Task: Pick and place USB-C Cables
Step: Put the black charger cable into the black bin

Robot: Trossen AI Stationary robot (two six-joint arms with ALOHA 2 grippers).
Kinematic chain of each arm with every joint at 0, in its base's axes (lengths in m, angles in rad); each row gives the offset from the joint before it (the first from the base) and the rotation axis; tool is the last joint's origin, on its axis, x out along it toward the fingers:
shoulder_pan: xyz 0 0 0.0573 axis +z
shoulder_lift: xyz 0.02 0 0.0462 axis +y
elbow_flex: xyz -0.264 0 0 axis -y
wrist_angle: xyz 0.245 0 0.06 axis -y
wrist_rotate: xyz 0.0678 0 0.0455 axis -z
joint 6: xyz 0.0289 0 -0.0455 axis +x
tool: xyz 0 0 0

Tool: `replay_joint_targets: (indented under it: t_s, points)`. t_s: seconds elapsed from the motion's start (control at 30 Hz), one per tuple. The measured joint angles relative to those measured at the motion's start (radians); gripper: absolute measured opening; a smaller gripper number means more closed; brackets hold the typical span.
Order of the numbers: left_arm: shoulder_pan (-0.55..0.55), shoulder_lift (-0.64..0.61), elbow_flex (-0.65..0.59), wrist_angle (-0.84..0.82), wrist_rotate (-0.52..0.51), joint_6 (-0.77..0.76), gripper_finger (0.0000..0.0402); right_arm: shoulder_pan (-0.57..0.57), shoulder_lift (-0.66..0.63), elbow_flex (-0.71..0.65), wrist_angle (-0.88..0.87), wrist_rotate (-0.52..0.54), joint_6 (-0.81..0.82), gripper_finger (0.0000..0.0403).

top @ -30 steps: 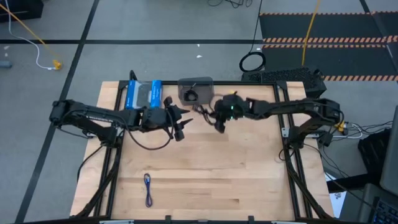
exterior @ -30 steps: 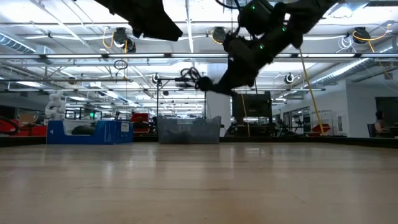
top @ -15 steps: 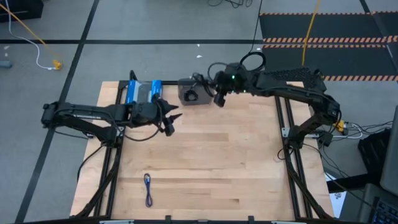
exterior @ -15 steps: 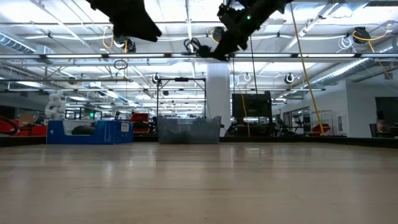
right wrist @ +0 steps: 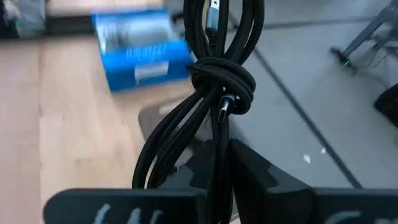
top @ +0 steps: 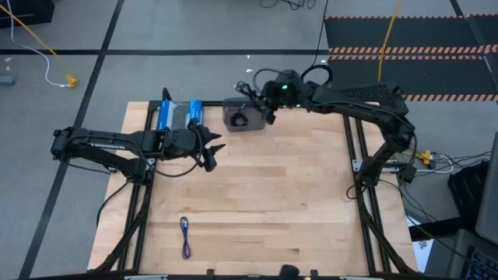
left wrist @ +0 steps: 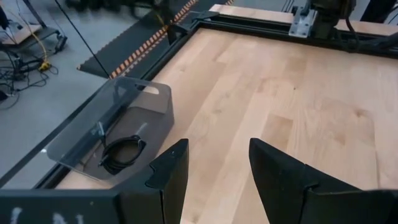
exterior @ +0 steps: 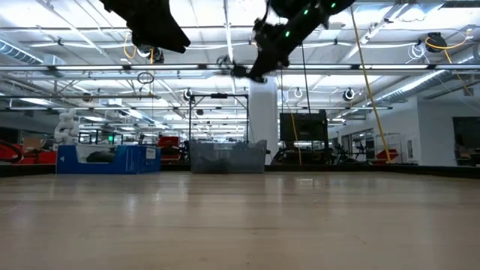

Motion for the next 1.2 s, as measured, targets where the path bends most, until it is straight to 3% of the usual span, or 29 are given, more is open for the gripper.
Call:
replay_joint_targets:
  t_s: [0.23,0.47,1.2]
  points:
    - [-0.002,0.000,0.000,0.001,0.003,0.000,0.0172,-0.023,0.192,-0.001,0.069,-0.002,-0.089,0.0029]
    - [-0.002,0.000,0.000,0.002,0.002,0.016,0.0172,-0.056,0.303,-0.002,0.119,0.000,-0.168,0.0029]
    - [-0.001,0.000,0.000,0.016,0.002,0.026,0.0172,-0.095,0.355,-0.033,0.222,-0.108,-0.161,0.0029]
